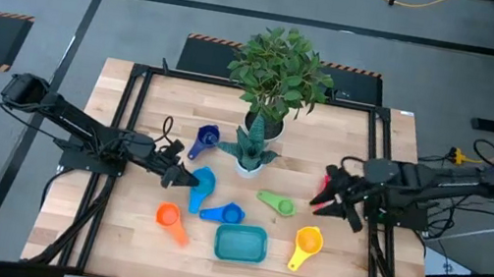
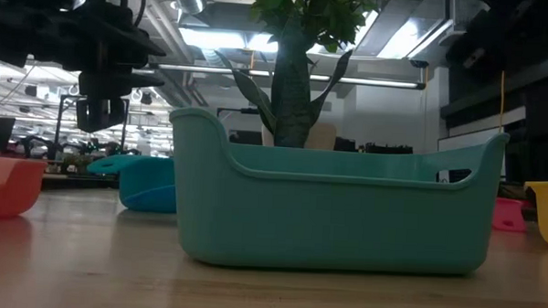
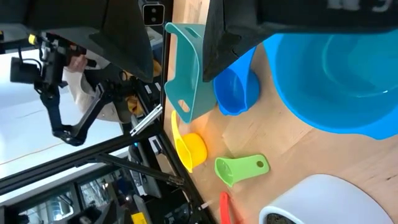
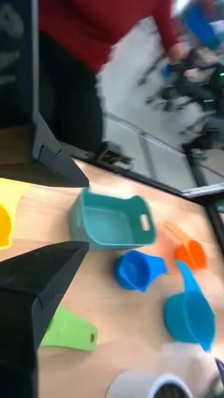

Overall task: Nest measuring cups in basket
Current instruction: Stack the yellow measuring cup on top of the light blue measuring cup

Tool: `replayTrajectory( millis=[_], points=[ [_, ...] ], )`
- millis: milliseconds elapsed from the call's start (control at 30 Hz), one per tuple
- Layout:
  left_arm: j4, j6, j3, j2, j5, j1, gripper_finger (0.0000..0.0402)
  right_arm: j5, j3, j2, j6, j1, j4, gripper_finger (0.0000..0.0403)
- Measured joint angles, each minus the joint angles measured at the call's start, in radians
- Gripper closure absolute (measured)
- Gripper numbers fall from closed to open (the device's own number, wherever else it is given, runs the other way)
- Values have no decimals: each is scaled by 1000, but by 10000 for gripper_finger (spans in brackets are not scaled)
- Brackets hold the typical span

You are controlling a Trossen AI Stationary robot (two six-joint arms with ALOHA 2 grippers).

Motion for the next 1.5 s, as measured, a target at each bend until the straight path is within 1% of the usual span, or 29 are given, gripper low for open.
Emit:
replayTrajectory(
  millis=[167, 267, 400, 667, 933, 1033, 1167, 1267, 1500],
  points=[
    [0, 28, 0, 0, 0, 0, 271, 2, 69, 104, -96, 32, -105, 247],
    [0, 33, 0, 0, 0, 0, 271, 3, 82, 155, -91, 38, -148, 247],
    [0, 33, 0, 0, -1, 0, 271, 3, 82, 229, -45, 56, -166, 247],
    [0, 34, 0, 0, -14, 0, 271, 3, 82, 358, -47, 100, -166, 247],
    [0, 34, 0, 0, -14, 0, 271, 4, 82, 472, -50, 105, -192, 247],
    [-1, 34, 0, 0, -14, 0, 271, 14, 82, 507, -52, 105, -200, 247],
    [-1, 34, 0, 0, -14, 0, 271, 59, 82, 535, -53, 104, -200, 247],
    [-1, 34, 0, 0, -14, 0, 271, 55, 82, 546, -53, 104, -199, 247],
    [-1, 34, 0, 0, -15, 0, 271, 49, 81, 565, -120, 104, -199, 247]
  ],
)
